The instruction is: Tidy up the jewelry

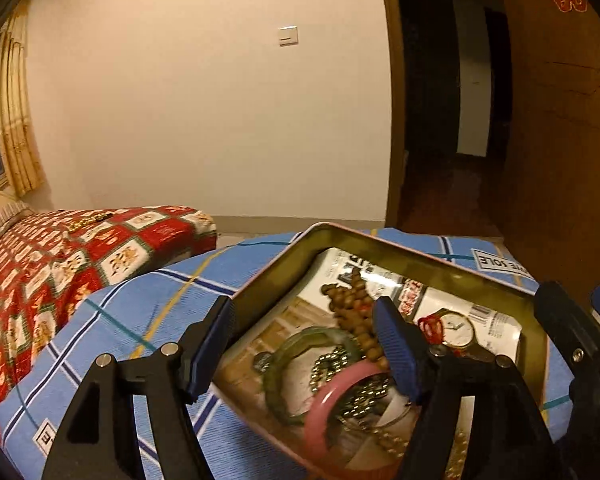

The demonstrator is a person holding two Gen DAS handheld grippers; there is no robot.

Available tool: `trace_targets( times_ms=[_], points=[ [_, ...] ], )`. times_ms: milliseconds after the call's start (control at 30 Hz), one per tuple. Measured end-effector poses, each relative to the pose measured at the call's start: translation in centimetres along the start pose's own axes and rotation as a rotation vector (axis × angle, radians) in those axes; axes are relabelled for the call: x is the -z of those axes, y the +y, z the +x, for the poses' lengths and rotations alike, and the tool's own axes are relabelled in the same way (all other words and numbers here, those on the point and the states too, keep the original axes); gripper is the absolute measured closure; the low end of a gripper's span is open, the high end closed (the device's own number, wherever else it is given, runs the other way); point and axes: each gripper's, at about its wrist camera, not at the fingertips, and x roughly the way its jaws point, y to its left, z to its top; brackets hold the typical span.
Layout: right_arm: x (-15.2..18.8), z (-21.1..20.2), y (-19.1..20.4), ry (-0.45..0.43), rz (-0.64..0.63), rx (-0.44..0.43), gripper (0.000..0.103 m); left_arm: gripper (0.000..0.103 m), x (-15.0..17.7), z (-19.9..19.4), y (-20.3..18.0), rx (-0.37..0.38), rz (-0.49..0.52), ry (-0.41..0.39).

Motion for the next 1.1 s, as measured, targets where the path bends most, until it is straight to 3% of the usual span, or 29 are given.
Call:
trace_targets(
  times_ms=[200, 433, 900, 1100],
  points=[
    [0.1, -0.3, 0.9, -0.017, -0.048, 0.004, 0.009, 0.031, 1.2, -0.6, 0.6, -0.034, 0.013, 0.016],
    [0.4, -1.3, 2.1, -0.066, -0.112, -0.015, 0.007, 0.031, 2.8, -3.0, 2.1, -0.055, -0.017, -0.008],
    [1.9, -5.1, 3.7, -0.162, -0.172, -0.006, 0.007, 0.031, 5.4, -9.3, 3.9, -0.044, -0.08, -0.161],
    [2.9, -8.4, 4.1, -0.256, -0.187, 0.006, 0.006, 0.029, 6.4, -11.4, 3.9, -0.052, -0.069, -0.216]
  ],
)
